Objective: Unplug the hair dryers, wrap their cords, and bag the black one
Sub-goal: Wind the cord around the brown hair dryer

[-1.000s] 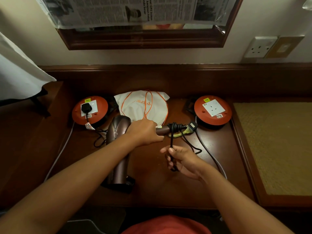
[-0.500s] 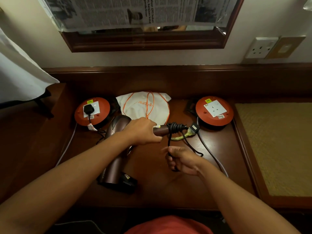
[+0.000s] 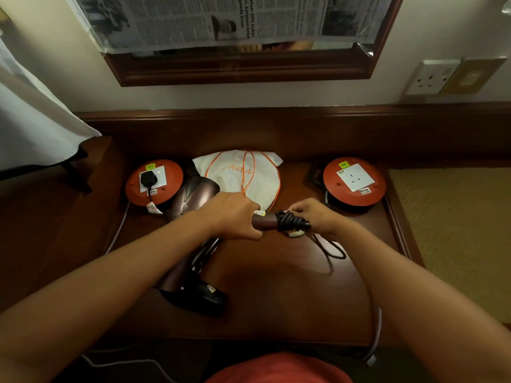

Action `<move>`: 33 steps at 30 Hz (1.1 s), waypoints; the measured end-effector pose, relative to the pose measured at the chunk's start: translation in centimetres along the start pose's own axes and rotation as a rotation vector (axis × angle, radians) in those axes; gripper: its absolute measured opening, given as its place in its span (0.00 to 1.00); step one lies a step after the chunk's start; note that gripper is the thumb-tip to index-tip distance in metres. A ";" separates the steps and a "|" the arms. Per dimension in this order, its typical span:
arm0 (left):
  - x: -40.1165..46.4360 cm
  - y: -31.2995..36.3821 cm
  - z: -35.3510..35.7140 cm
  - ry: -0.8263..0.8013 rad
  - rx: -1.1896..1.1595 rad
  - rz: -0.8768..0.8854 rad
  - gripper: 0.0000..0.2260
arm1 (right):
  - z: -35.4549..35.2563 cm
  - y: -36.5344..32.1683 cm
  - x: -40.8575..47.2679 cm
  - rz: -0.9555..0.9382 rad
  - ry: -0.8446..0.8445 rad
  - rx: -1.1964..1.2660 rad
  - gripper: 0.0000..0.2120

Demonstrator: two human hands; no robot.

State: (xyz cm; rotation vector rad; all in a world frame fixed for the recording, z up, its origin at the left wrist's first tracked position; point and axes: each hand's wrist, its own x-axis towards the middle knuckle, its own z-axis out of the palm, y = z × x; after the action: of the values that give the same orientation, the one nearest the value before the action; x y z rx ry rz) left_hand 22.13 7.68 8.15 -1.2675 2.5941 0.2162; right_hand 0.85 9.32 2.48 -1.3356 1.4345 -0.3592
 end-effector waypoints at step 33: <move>2.8 1.5 4.2 0.069 0.022 -0.308 0.19 | 7.6 -0.2 -5.7 0.112 0.198 0.864 0.07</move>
State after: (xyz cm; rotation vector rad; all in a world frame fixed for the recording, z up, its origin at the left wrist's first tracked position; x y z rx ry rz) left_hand 19.99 7.51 3.38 -1.6681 2.4038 0.0878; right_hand 5.98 17.36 2.68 -0.5247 1.2692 -0.9302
